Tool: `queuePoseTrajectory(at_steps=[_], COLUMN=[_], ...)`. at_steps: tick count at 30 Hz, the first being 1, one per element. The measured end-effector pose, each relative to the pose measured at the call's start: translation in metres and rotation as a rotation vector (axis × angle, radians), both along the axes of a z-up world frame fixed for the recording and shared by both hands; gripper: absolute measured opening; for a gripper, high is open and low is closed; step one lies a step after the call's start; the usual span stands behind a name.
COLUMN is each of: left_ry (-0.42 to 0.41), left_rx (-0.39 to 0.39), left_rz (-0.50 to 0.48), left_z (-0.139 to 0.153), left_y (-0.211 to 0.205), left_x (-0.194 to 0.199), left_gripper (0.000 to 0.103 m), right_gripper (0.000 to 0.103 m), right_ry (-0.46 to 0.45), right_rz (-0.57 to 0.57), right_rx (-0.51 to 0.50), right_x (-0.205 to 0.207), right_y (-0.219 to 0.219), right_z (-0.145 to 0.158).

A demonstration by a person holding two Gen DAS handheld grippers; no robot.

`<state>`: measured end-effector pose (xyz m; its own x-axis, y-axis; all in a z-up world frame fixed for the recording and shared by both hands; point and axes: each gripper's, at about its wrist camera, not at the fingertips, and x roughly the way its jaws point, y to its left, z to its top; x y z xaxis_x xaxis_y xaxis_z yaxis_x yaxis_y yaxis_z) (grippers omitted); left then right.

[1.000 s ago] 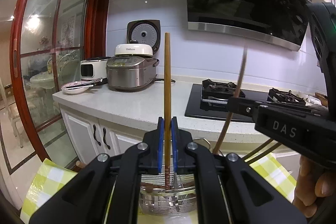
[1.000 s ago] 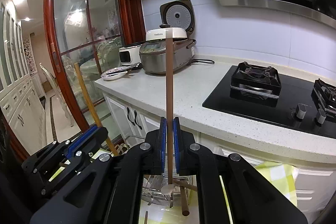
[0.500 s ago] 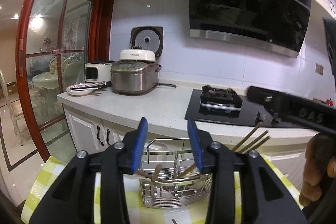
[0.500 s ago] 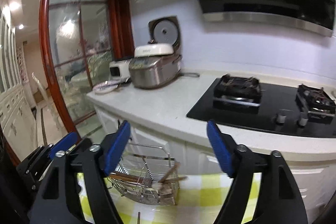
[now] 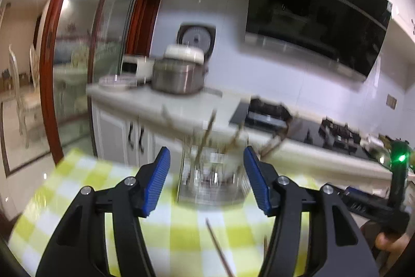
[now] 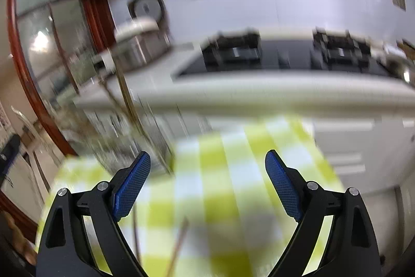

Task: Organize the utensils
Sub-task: 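Move back to the cloth and grasp a chopstick with each gripper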

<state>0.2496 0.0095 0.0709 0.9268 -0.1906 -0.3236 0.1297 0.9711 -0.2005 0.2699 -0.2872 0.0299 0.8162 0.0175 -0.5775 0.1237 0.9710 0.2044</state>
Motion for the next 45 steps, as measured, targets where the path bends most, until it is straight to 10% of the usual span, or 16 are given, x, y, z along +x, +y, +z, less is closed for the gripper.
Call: queuePoseTrajectory(at_steps=[11, 33, 45], left_ry=[0.27, 0.388, 0.556], left_rx=[0.015, 0.021, 0.141], left_rz=[0.015, -0.048, -0.155], left_z=[-0.08, -0.103, -0.144], left_y=[0.016, 0.006, -0.058], left_x=[-0.013, 0.008, 0.052], left_gripper=[0.057, 0.057, 0.049], right_gripper=[0.079, 0.012, 0.009], right_ry=[0.338, 0.357, 0.345], right_rz=[0.139, 0.242, 0.345], right_rx=[0.018, -0.182, -0.159], right_x=[-0.027, -0.016, -0.014], right_y=[0.05, 0.081, 0.047], right_z=[-0.103, -0.123, -0.123])
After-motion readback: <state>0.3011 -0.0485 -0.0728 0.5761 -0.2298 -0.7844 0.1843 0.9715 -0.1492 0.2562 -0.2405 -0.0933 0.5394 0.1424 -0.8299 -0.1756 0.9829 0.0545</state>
